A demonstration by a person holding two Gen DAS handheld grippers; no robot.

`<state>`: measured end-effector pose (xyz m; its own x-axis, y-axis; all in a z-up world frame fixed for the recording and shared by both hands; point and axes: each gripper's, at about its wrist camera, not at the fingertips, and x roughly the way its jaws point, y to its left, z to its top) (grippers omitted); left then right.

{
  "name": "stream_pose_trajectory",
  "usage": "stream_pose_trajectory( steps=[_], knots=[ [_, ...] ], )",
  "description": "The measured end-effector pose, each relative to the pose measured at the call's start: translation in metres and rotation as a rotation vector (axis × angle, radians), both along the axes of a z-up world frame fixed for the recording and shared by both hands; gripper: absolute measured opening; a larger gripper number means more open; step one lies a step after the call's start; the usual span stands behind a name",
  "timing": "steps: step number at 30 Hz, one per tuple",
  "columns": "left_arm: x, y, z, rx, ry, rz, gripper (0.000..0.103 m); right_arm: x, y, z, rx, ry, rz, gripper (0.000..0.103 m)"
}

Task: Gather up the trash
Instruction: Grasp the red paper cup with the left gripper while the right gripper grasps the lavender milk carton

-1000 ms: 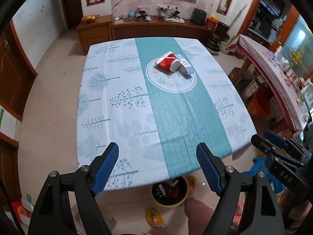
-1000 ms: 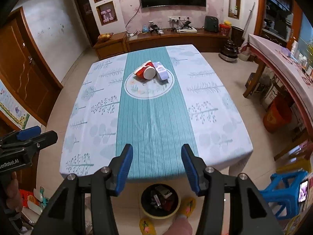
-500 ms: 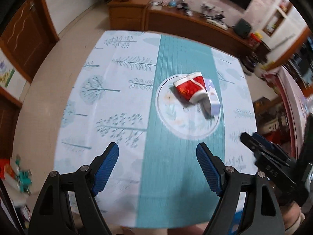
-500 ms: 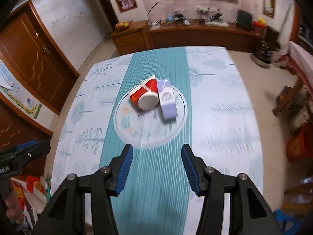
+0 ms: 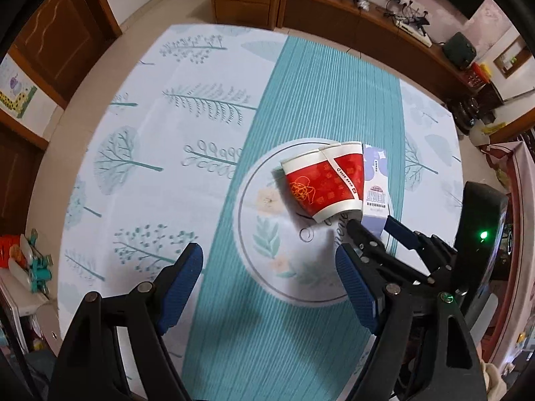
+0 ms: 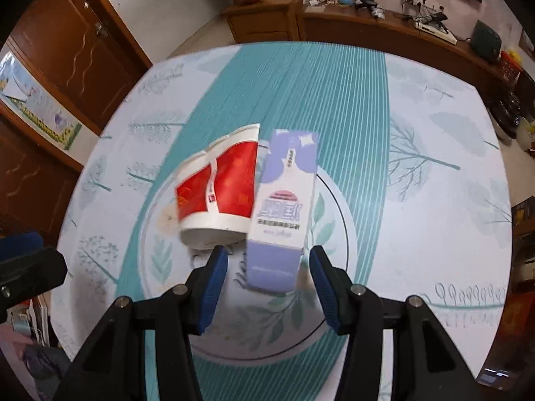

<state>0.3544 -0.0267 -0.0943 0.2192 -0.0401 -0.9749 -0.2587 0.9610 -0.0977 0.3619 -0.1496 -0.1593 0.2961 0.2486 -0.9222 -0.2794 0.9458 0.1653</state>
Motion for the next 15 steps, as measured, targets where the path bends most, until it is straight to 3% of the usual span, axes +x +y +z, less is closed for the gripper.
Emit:
stream_pose_trajectory(
  steps=[1,4,6,12,15],
  knots=[
    [0.003,-0.001,-0.003,-0.004,0.006,0.003,0.08,0.003,-0.002,-0.004,-0.006,0.008,0.003,0.051],
    [0.015,-0.006,-0.014,-0.023,0.026,0.013,0.08,0.007,-0.01,-0.012,-0.001,0.008,0.014,0.037],
    [0.024,-0.01,-0.02,-0.041,0.043,0.019,0.08,0.01,-0.017,-0.012,0.013,0.011,0.008,0.036],
    [0.048,-0.012,-0.026,-0.068,0.052,0.039,0.08,0.02,-0.03,-0.012,0.109,0.063,0.007,0.038],
    [0.055,-0.006,-0.028,-0.081,0.062,0.064,0.08,0.022,-0.029,-0.01,0.12,0.055,0.017,0.047]
  ],
)
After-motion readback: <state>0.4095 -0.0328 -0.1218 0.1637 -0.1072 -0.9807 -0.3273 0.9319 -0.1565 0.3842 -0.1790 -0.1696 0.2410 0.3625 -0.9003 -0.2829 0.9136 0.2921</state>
